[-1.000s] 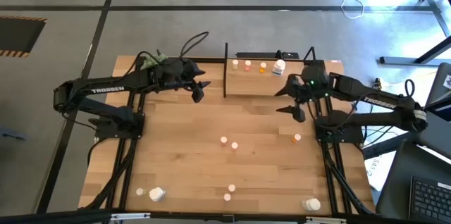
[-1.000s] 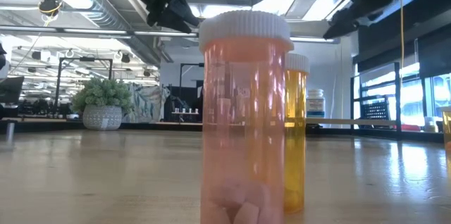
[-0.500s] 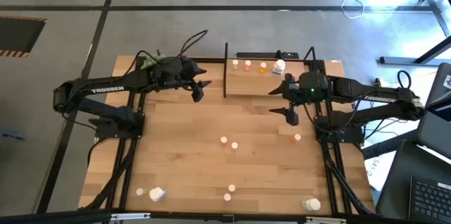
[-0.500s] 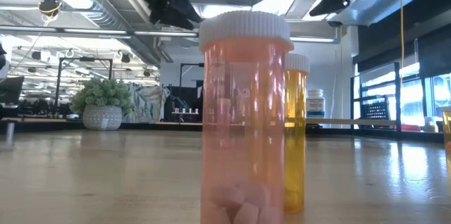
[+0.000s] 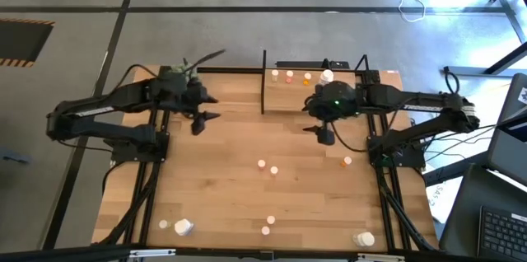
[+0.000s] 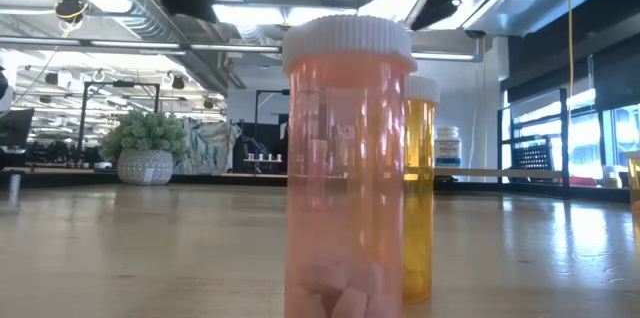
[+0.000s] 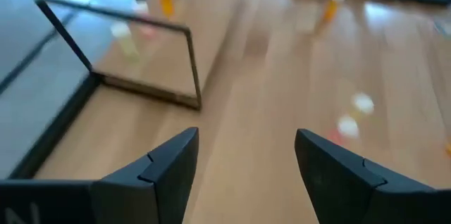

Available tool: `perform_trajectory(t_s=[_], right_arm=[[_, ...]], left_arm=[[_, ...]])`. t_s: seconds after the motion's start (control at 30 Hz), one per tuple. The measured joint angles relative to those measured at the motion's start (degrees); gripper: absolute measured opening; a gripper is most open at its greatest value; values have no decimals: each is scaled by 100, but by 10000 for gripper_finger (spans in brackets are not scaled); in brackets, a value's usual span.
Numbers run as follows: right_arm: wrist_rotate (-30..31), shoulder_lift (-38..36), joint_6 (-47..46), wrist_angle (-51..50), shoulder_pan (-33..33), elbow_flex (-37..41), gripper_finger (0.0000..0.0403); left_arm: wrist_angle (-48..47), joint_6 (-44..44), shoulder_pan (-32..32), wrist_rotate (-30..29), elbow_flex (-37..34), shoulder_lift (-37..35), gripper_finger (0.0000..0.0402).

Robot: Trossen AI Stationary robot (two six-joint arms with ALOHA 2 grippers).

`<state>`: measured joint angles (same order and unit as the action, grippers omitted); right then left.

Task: Pick and place medicine bottles onto shelf by color
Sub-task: Put the left yellow pill bottle on the shelf aligned with the other yellow pill bottle

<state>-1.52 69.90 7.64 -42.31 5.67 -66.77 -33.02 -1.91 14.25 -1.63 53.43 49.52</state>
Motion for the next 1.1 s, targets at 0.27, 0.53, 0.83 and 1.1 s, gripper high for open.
perform_trajectory(t_s=[0.27, 0.53, 0.83, 1.1], right_arm=[[0, 555, 491, 5, 206, -834, 323], [-7, 724, 611, -1, 382, -1050, 323], [-11, 731, 659, 0, 387, -1052, 323], [-15, 731, 797, -5, 387, -1052, 323]], left_arm=[[-1918, -672, -843, 383, 0, -520, 230], [-3206, -1168, -1955, 1816, 0, -549, 230], [-3420, -3166, -3521, 2229, -277, -476, 230], [-2055, -4783, -5130, 2201, -984, -474, 230]])
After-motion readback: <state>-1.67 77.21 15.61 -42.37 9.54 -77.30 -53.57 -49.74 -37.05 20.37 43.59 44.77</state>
